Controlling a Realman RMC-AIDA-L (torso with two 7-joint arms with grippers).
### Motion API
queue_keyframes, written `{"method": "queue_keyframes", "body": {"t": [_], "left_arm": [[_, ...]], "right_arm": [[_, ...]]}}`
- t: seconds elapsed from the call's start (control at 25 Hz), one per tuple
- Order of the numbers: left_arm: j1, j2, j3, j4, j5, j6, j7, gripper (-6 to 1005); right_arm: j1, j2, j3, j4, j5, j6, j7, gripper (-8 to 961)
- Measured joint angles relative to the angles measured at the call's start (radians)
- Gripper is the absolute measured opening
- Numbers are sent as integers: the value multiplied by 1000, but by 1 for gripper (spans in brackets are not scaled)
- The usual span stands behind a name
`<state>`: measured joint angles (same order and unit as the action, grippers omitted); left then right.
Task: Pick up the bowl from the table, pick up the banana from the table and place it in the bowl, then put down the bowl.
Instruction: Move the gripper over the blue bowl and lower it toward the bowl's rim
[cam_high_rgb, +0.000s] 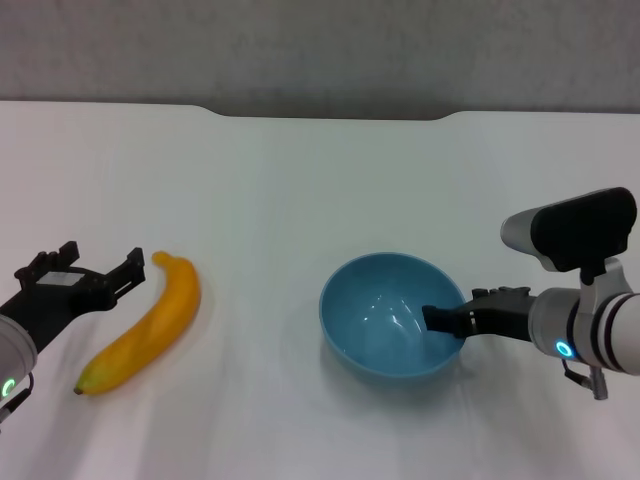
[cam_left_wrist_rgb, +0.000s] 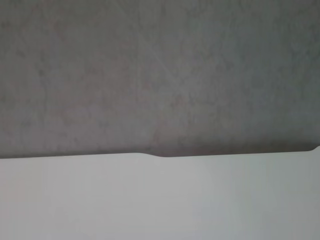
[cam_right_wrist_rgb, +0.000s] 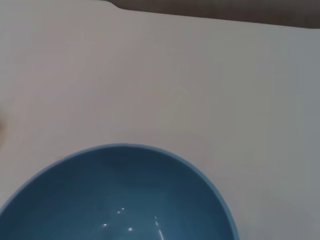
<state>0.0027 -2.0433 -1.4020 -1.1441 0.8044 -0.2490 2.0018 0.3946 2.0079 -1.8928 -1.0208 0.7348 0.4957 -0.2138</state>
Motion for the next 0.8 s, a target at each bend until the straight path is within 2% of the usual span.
{"method": "queue_keyframes", "body": {"t": [0.48, 0.8], "left_arm": [[-5, 0, 0, 20, 4, 2, 1, 891], [-3, 0, 0, 21, 4, 2, 3, 891]], "right_arm": [[-16, 1, -27, 23, 20, -77, -2, 641], [-25, 2, -26, 19, 21, -78, -2, 291]]}}
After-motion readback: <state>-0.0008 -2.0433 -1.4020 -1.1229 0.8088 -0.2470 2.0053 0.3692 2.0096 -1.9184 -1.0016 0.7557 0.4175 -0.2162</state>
